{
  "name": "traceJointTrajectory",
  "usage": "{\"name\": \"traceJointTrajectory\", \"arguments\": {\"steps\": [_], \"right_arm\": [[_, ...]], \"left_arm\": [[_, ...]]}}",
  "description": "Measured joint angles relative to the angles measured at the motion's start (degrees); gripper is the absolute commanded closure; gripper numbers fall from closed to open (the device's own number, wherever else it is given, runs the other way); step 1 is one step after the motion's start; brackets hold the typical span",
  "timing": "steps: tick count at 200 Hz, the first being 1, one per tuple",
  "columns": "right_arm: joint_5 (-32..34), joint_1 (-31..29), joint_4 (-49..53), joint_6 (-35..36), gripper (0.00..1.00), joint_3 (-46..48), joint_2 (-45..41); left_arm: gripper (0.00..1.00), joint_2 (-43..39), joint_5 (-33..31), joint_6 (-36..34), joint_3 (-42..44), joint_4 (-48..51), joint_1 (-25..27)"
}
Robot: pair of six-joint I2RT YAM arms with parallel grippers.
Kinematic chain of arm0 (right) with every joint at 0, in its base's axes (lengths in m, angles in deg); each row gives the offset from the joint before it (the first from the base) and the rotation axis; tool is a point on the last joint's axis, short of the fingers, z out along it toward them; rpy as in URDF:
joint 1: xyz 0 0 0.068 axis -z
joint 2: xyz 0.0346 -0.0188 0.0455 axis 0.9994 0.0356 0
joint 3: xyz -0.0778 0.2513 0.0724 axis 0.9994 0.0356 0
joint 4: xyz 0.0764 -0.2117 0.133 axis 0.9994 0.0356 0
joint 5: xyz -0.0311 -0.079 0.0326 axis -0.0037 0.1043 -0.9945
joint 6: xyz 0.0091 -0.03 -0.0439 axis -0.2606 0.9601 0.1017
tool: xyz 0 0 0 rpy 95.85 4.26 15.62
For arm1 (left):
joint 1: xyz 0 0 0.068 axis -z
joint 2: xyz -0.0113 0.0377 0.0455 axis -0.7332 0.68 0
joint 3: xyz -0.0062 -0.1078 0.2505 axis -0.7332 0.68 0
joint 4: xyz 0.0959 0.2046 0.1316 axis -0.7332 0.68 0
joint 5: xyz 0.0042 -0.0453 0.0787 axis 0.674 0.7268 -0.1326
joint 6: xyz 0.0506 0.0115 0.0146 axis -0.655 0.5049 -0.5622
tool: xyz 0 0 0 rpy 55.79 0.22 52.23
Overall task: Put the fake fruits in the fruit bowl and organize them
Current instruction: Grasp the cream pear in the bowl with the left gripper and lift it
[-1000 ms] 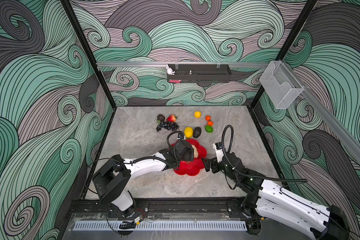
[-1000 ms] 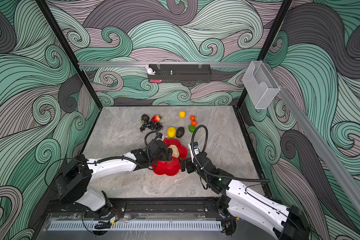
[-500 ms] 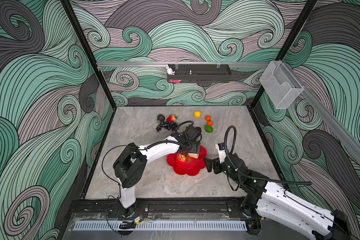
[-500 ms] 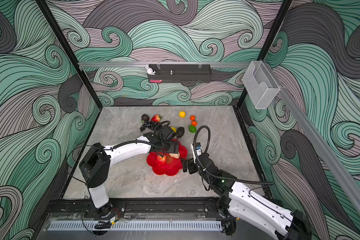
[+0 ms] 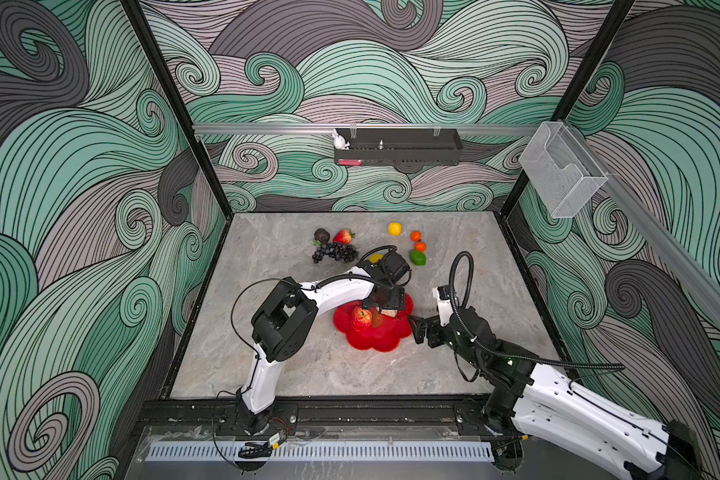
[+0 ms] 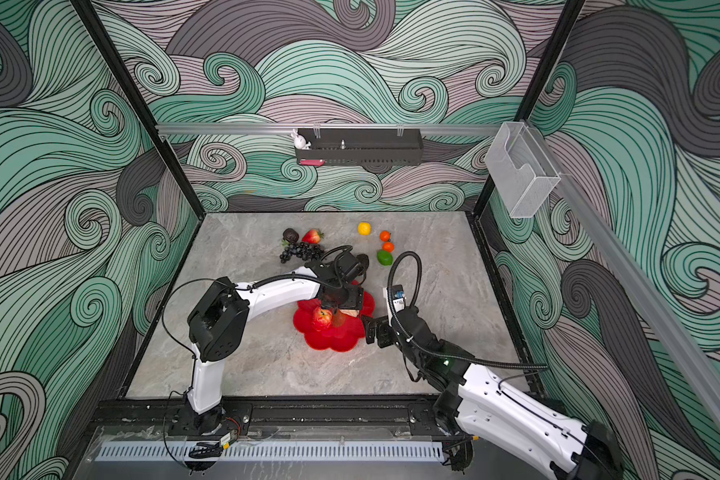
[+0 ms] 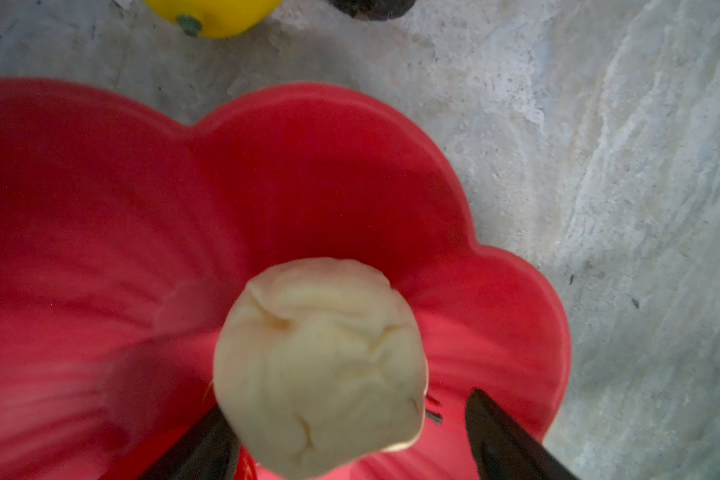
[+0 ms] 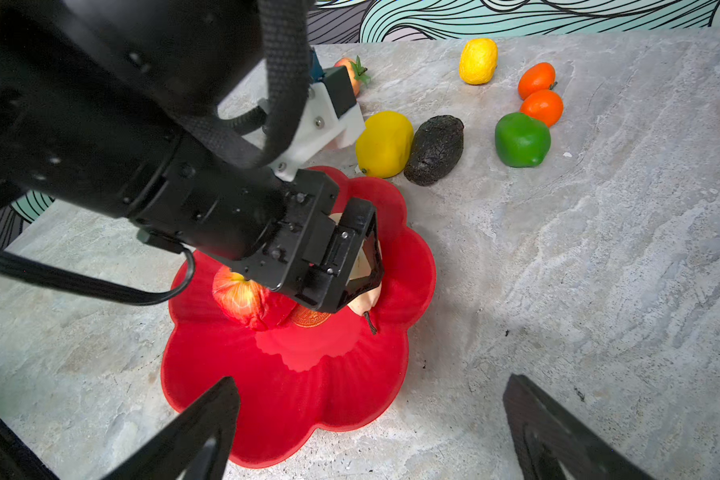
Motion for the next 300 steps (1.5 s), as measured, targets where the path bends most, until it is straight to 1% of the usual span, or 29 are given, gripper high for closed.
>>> {"name": "traceJointTrajectory", "arguments": {"steps": [21, 90, 113, 137, 153, 169, 204, 234, 265, 300], "right_arm": [[-0.1, 0.0, 0.0, -0.3, 0.00, 0.0, -0.2], [-0.6, 0.1, 0.0, -1.0, 0.00, 0.2, -0.3], [-0.8, 0.0, 0.0, -1.4, 0.00, 0.2, -0.3], [-1.1, 0.1, 0.0, -1.7, 0.00, 0.2, -0.3], [-1.8, 0.3, -0.5, -1.9, 0.00, 0.3, -0.4], [-3.7, 1.7, -1.9, -1.9, 0.00, 1.0, -0.6], [-11.6, 7.0, -9.4, -1.7, 0.00, 3.6, -1.0], [-17.4, 7.9, -18.3, -1.2, 0.00, 4.5, 1.5], [-20.9, 7.7, -27.3, -1.4, 0.00, 5.1, 6.6], [-21.1, 6.4, -35.6, -1.5, 0.03, 7.0, 11.2]], "left_arm": [[0.22, 1.0, 0.3, 0.3, -0.3, 0.2, -0.6], [0.37, 1.9, 1.8, 1.4, -0.3, 0.1, -1.7], [0.39, 1.9, 2.2, 1.7, -0.3, -0.1, -1.7], [0.38, 1.1, 2.3, 2.3, 0.5, -0.8, -1.7], [0.37, -0.9, 2.7, 3.4, 2.2, -1.7, -2.1], [0.37, -4.7, 3.7, 5.3, 4.9, -2.9, -2.5], [0.37, -16.5, 5.2, 10.8, 11.3, -7.6, -4.3], [0.36, -23.8, 7.6, 17.2, 16.1, -13.9, -5.5], [0.36, -26.1, 10.7, 23.8, 21.8, -19.9, -5.6], [0.36, -27.5, 13.6, 29.5, 26.3, -23.6, -5.6]]}}
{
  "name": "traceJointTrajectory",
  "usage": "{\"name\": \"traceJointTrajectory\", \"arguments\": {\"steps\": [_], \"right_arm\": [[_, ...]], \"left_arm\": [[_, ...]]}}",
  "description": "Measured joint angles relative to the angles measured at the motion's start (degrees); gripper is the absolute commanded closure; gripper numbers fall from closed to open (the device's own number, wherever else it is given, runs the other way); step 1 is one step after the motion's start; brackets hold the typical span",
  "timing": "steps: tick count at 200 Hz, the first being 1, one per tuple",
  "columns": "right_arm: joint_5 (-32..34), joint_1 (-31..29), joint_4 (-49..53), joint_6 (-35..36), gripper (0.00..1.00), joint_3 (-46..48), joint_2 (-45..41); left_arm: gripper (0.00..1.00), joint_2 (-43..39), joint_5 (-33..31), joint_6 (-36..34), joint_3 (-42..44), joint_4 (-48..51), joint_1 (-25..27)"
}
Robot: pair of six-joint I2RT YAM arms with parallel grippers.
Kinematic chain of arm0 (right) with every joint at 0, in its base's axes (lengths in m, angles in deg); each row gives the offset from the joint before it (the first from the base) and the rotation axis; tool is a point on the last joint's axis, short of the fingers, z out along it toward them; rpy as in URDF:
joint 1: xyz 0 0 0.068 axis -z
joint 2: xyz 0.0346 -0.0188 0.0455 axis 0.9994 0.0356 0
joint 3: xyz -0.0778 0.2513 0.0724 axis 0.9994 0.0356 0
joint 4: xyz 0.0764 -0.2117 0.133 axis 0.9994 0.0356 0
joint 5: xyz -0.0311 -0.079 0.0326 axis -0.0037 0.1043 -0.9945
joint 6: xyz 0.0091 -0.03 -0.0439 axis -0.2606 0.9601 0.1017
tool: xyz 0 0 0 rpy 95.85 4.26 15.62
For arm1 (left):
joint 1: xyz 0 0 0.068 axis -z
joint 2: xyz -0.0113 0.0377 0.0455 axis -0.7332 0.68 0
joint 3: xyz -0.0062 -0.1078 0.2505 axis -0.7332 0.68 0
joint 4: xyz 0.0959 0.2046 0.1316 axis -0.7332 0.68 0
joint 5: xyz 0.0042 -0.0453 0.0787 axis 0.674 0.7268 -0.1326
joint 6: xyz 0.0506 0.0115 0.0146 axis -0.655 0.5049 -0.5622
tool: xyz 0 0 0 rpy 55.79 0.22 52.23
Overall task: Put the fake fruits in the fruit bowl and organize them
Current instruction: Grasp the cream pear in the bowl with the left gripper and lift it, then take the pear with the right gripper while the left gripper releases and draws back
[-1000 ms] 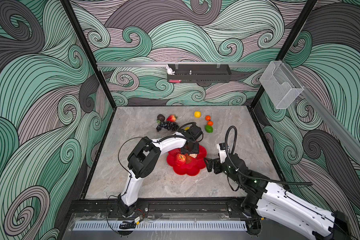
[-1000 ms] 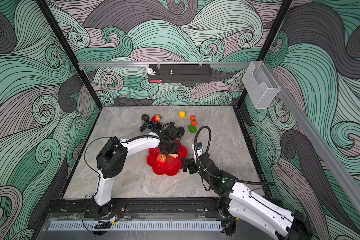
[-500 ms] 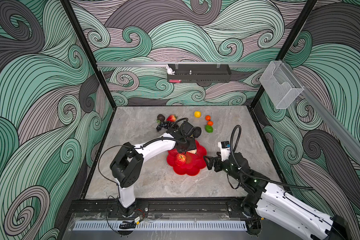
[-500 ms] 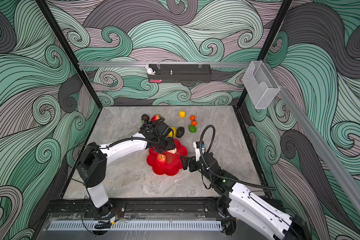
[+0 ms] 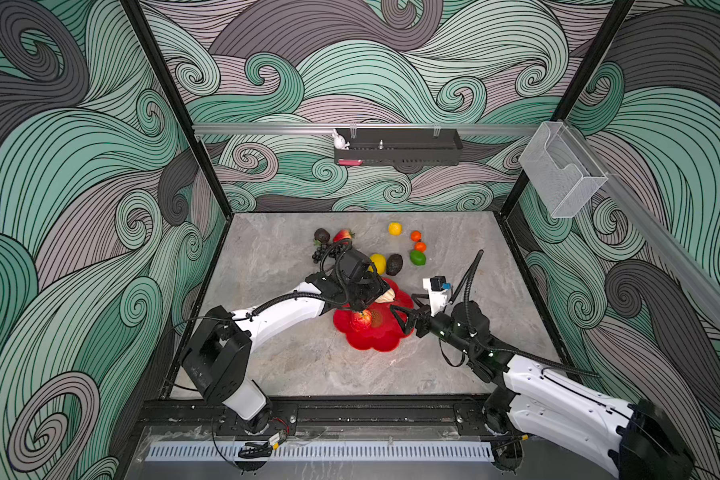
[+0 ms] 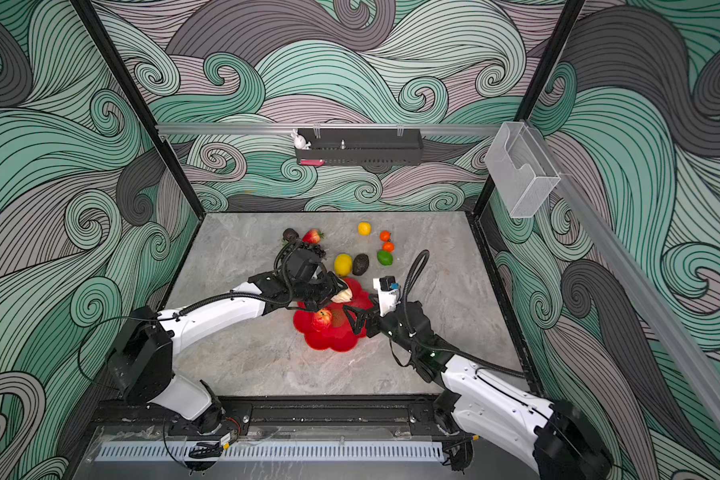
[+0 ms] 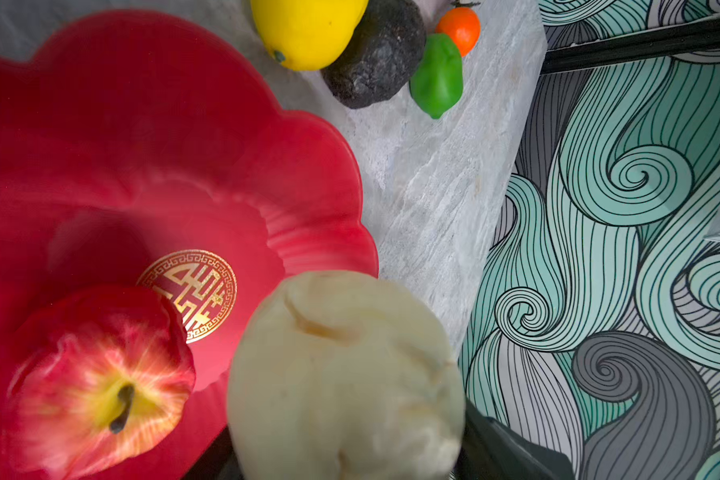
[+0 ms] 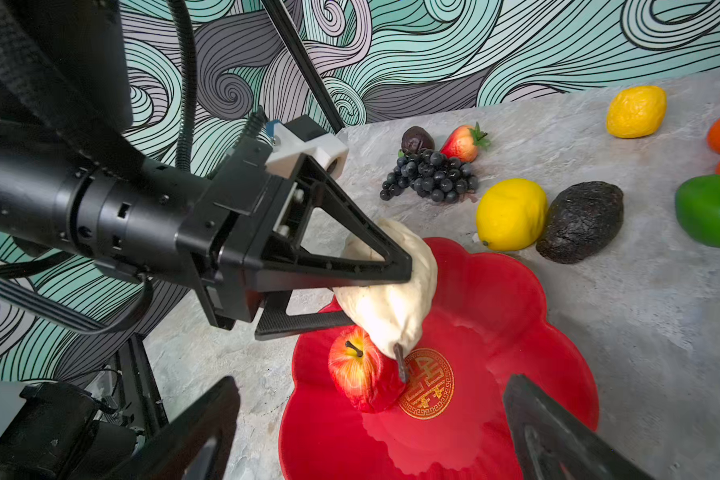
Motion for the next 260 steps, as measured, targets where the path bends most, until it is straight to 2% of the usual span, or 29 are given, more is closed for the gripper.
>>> {"name": "traceJointTrajectory", "arguments": {"steps": [51, 88, 133, 182, 229, 260], "right_arm": [[1.7, -1.6, -9.6, -0.7, 0.08, 0.0, 8.1], [2.9, -1.9, -12.9, -1.8, 0.10, -0.5, 11.3], [3.1, -2.1, -18.0, -4.3, 0.23, -1.4, 14.6], [2.7, -2.4, -19.3, -4.9, 0.37, -3.2, 16.0], [2.5, -2.5, -18.6, -5.1, 0.50, -3.4, 15.8], [2.6, -2.5, -14.8, -5.0, 0.53, -3.5, 14.3]], "left_arm": [[0.36, -4.5, 1.0, 4.2, 2.3, -3.9, 0.7], [0.36, -5.6, 1.0, 6.1, 3.6, -5.0, 2.5], [0.36, -5.6, 1.1, 6.7, 3.8, -6.0, 3.2], [0.35, -8.3, 0.7, 7.0, 4.5, -6.5, 3.3], [0.29, -8.6, 0.3, 7.0, 4.7, -6.6, 3.3], [0.13, -9.4, -0.6, 5.9, 4.7, -6.3, 3.3]]}}
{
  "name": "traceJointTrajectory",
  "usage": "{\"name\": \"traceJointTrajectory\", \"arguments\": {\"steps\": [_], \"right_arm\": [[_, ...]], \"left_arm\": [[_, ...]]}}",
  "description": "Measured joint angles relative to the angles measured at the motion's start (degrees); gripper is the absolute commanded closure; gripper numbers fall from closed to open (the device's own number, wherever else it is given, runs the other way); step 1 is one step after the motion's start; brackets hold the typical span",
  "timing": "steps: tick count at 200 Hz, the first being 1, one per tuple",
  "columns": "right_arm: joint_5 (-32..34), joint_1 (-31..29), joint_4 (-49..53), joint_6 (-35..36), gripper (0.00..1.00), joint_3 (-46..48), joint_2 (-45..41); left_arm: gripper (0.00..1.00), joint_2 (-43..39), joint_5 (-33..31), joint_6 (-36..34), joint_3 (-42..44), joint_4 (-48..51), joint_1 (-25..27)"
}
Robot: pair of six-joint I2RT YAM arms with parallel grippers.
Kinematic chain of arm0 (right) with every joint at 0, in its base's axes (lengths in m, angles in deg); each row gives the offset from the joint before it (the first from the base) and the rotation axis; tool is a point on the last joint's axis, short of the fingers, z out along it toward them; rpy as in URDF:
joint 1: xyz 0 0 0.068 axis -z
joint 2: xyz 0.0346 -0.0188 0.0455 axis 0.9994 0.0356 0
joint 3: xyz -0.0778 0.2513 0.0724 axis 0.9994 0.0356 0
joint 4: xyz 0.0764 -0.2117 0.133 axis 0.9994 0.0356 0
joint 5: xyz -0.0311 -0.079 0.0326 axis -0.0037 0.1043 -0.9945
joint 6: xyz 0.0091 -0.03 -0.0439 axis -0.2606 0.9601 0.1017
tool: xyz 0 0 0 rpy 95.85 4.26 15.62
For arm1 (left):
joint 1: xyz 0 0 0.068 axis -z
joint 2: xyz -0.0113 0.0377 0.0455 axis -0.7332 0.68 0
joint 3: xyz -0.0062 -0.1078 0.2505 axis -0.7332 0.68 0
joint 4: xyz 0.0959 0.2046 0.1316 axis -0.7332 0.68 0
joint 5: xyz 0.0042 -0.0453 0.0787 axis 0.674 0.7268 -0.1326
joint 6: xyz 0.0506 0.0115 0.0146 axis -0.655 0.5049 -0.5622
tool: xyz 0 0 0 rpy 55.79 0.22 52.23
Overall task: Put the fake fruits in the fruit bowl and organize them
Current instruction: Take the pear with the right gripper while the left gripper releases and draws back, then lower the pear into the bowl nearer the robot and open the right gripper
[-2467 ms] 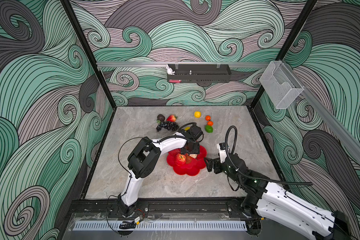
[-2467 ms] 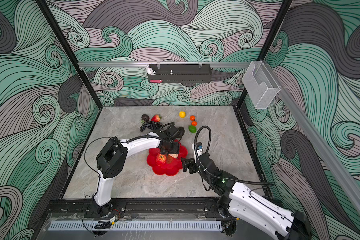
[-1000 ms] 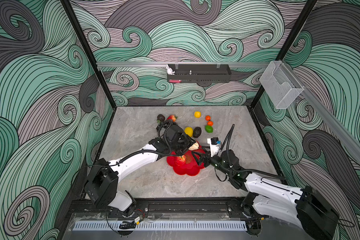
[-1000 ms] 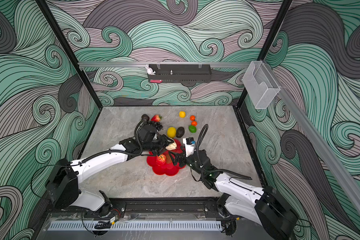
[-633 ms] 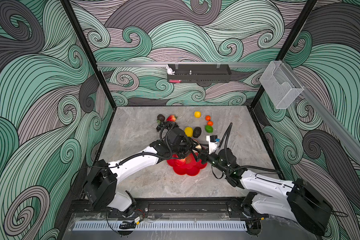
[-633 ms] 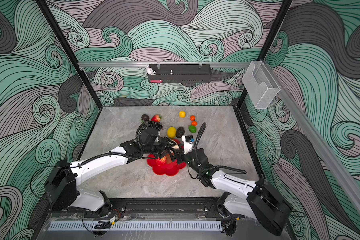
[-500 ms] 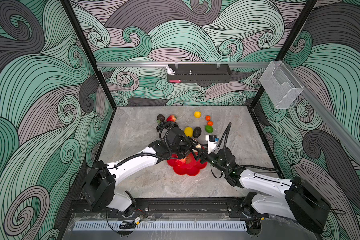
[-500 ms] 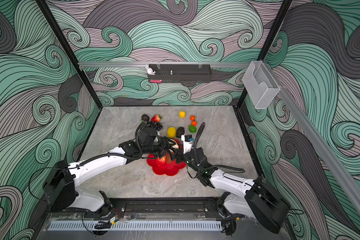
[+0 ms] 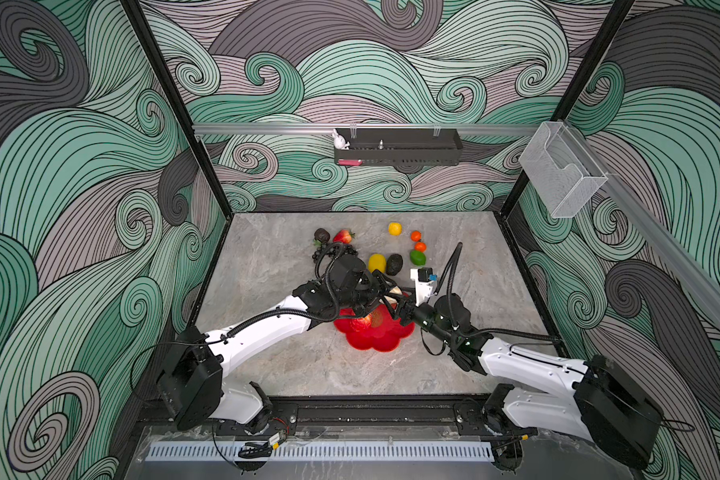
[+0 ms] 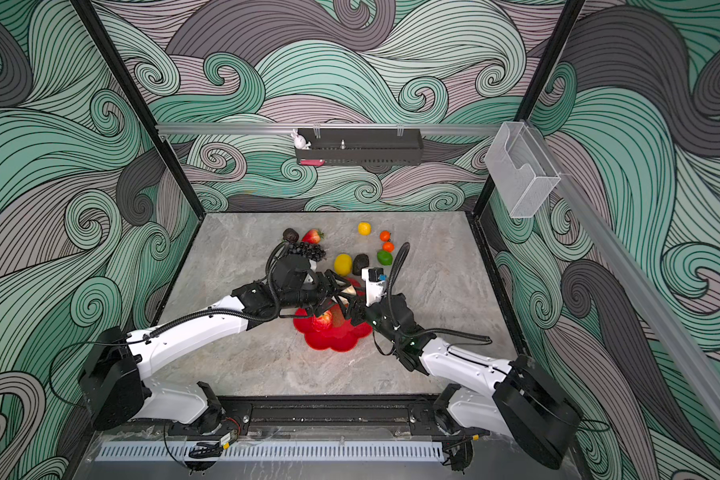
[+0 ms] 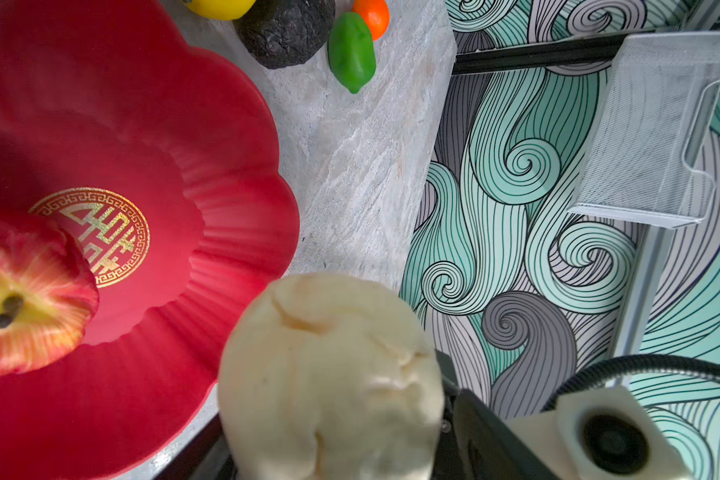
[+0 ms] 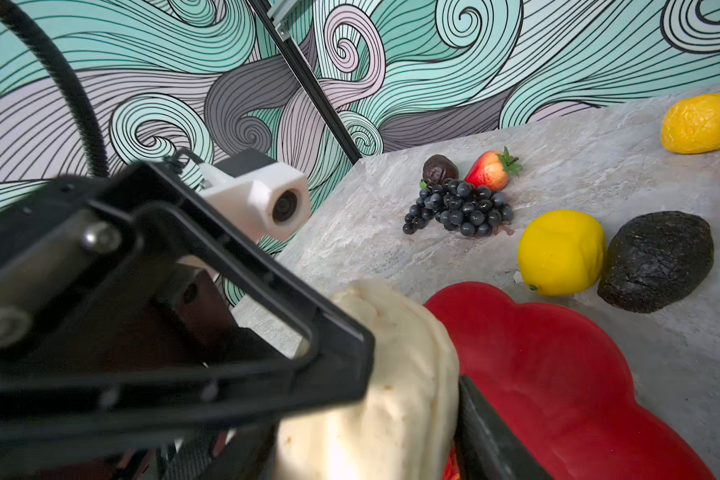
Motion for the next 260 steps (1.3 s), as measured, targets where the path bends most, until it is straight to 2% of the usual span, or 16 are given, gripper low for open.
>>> {"name": "traceJointTrajectory", "arguments": {"steps": [21, 38, 92, 123, 147, 190, 260], "right_arm": [[0.2, 0.0, 5.0, 0.5, 0.53, -1.1, -1.4], [0.4, 0.0, 10.2, 1.1, 0.53, -1.9, -2.9], [2.0, -0.9, 32.7, 3.8, 0.55, -8.2, -4.1], [4.8, -3.8, 43.0, 5.3, 0.55, -12.2, -2.1], [7.4, -6.6, 48.7, 6.0, 0.54, -15.3, 1.8], [11.1, -10.7, 54.7, 6.2, 0.54, -19.5, 8.5], [15.5, -13.7, 59.9, 6.1, 0.53, -25.2, 15.6]], "left_arm": [[0.07, -1.6, -1.3, -1.8, 0.0, 1.2, -0.5], [0.06, -4.1, -3.5, -4.0, 0.3, 2.7, -1.7], [0.04, -18.3, -16.2, -15.2, 5.0, 11.2, -7.6], [0.04, -24.1, -24.0, -22.0, 8.2, 16.4, -9.6], [0.04, -26.8, -27.7, -25.5, 10.6, 18.6, -10.4], [0.04, -29.4, -30.3, -28.3, 15.1, 20.2, -11.8], [0.04, -30.7, -30.6, -29.6, 16.5, 21.1, -13.2]]}}
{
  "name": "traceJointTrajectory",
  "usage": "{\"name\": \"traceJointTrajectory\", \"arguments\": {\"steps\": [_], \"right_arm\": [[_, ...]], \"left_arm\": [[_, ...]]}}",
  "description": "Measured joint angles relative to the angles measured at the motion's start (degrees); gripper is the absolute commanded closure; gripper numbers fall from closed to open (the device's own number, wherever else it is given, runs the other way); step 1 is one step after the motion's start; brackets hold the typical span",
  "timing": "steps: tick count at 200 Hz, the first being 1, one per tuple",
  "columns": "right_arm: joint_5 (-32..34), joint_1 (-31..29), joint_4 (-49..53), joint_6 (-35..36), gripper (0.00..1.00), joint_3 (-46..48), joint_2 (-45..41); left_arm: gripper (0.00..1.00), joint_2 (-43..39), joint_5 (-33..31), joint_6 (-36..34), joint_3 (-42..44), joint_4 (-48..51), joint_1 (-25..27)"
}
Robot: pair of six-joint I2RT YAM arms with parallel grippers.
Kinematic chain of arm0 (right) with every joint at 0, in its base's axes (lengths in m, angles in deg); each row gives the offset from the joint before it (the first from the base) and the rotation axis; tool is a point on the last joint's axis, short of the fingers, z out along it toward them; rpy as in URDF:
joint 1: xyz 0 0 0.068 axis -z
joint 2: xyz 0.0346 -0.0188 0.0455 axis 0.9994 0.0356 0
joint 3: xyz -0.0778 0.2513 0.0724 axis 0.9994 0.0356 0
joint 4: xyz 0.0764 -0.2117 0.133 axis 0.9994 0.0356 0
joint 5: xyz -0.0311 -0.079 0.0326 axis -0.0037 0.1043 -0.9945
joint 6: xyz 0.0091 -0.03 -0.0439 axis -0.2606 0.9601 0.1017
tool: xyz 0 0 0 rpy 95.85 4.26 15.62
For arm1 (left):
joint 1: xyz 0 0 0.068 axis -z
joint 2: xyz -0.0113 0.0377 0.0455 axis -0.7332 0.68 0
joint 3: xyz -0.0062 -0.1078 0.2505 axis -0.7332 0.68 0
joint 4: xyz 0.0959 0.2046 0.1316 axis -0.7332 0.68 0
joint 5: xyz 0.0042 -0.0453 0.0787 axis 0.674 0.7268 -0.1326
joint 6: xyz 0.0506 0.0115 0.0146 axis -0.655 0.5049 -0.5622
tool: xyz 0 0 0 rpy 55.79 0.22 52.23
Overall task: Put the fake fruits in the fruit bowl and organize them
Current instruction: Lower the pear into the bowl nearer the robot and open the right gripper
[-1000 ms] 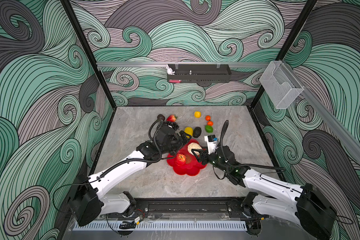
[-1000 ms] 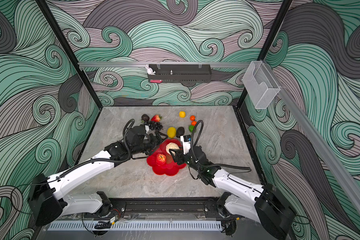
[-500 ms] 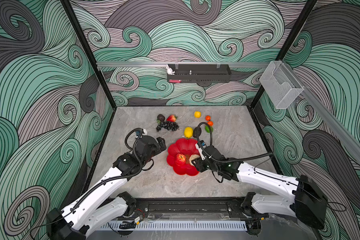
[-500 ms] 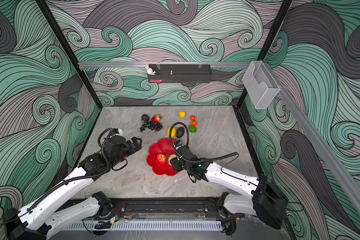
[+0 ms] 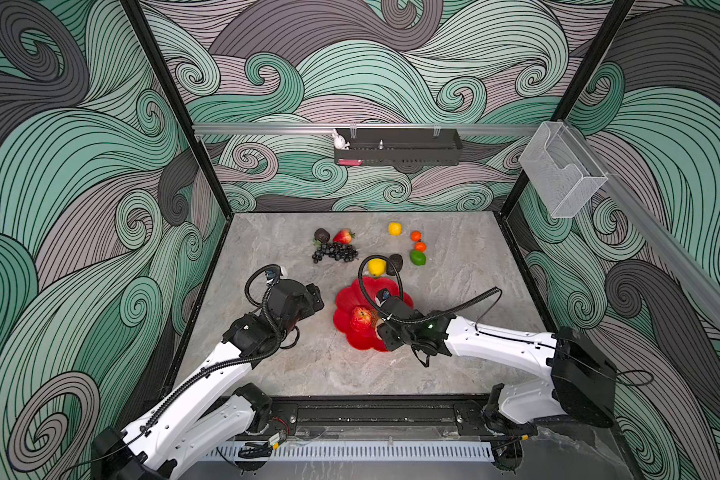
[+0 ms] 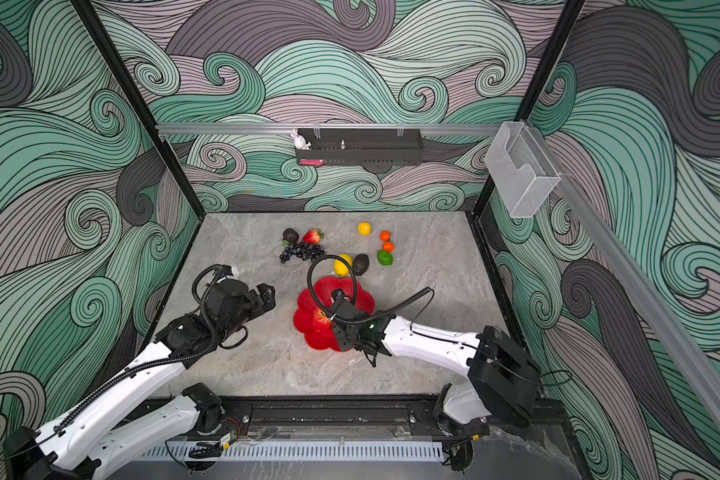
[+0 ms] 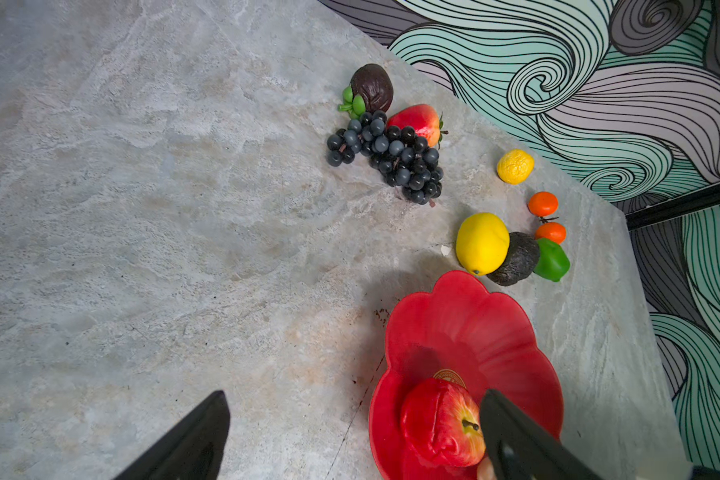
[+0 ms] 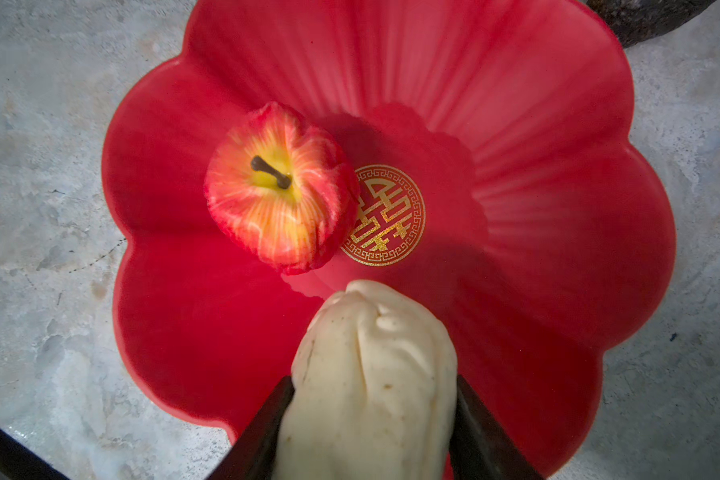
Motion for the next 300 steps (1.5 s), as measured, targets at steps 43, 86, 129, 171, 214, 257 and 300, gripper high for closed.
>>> {"name": "traceJointTrajectory", "arguments": {"steps": [43, 86, 129, 171, 214, 257, 300], "right_arm": [[0.9, -0.4, 0.2, -0.7, 0.51, -2.0, 4.1], [3.3, -1.4, 0.2, -2.8, 0.47, -4.0, 7.9], [4.5, -2.0, 0.3, -4.5, 0.35, -4.6, 8.9], [3.8, -2.0, 0.4, -5.1, 0.30, -4.6, 8.9], [2.5, -2.1, 0.8, -5.6, 0.21, -4.6, 8.8], [1.9, -2.1, 2.1, -5.9, 0.21, -4.6, 7.7], [1.9, -2.1, 2.9, -6.2, 0.16, -4.6, 6.7]], "left_arm": [[0.04, -0.1, -0.1, -0.4, 0.7, 0.0, -0.7], [0.04, -0.1, -0.1, -0.6, 1.4, 0.1, -1.1], [0.04, -1.5, -0.2, -1.0, 1.8, 0.2, -1.6], [0.04, -1.7, -0.4, -1.4, 2.6, 0.3, -1.9], [0.04, -1.8, -0.6, -1.8, 3.1, 0.3, -2.3], [0.04, -1.8, -0.7, -1.8, 3.1, 0.2, -2.6], [0.04, -1.7, -0.8, -1.9, 3.1, 0.1, -2.8]]}}
